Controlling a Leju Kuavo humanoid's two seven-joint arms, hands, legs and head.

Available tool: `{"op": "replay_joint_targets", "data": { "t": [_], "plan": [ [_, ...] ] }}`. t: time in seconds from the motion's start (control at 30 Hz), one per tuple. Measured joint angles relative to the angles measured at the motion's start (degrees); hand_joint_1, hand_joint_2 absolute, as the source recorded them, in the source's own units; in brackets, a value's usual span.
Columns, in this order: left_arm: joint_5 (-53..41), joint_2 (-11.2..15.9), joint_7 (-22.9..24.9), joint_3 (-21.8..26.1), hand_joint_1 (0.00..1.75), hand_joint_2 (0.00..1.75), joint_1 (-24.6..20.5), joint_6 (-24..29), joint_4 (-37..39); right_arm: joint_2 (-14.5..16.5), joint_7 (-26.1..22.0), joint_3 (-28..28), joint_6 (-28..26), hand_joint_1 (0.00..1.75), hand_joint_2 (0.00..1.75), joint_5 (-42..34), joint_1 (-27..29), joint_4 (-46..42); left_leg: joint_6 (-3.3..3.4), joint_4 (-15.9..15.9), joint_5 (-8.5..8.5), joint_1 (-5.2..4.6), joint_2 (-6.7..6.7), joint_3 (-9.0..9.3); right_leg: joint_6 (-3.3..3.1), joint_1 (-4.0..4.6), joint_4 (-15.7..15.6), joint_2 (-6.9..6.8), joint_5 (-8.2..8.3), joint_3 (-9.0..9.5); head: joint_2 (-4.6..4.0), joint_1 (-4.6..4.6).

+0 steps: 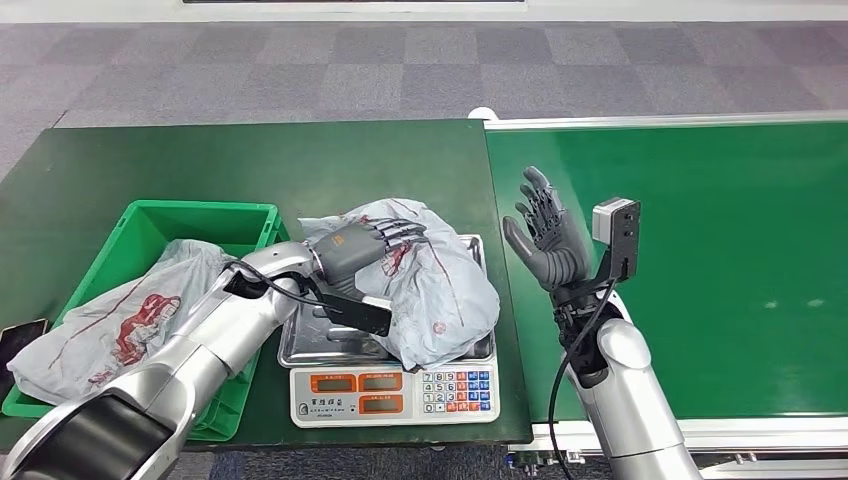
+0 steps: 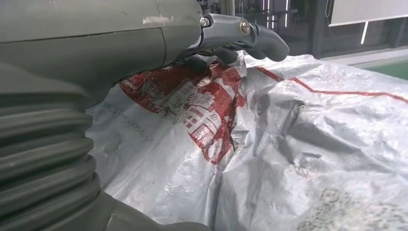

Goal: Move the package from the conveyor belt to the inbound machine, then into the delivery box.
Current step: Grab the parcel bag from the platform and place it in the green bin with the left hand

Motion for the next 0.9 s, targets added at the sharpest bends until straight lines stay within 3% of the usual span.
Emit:
{"op": "replay_joint_targets", "data": {
  "t": [0.2,0.4,0.53,0.7,0.9],
  "plan": [
    [-1.8,-0.1,0.8,-1.9,0.00,1.75,-1.5,-2.6,1.6,0.0,0.1,-0.2,0.4,0.00,1.75,0.0,0.1,0.0,0.01,0.0,0.02,0.00,-0.01,0.00,-0.01,0.00,0.0,-0.01,0.01,0.00,0.00,0.00],
    [-5.1,-0.7,-1.7,-7.6,0.00,1.75,-5.8,-10.5,6.1,-0.1,1.0,-0.1,1.8,0.00,1.75,-0.3,-0.2,0.6,0.01,0.0,0.02,0.00,-0.03,0.01,0.00,-0.01,0.0,-0.03,0.03,0.06,0.00,0.01],
    [-6.3,-0.8,-3.5,-12.0,1.75,1.75,-8.8,-17.1,8.4,-0.4,1.5,1.2,3.1,0.00,1.75,-1.6,-2.0,2.5,0.01,0.0,0.03,0.00,-0.02,0.04,0.01,-0.01,0.0,-0.02,0.04,0.11,0.00,0.01],
    [-4.8,-2.2,-2.1,-17.3,1.75,1.75,-11.0,-21.2,10.3,-0.3,2.2,5.5,5.0,0.00,1.75,-5.6,-10.2,10.5,0.03,0.0,0.14,0.00,-0.10,0.12,0.04,-0.01,0.0,-0.12,0.09,0.23,0.00,0.01],
    [-2.4,-2.3,0.8,-22.0,1.75,1.75,-11.6,-14.2,10.9,-0.3,0.3,10.3,5.2,0.00,1.75,-9.2,-15.1,16.7,0.03,0.0,0.18,0.00,-0.26,0.33,0.04,-0.02,0.0,-0.25,0.09,0.49,0.00,0.01]
  ]
}}
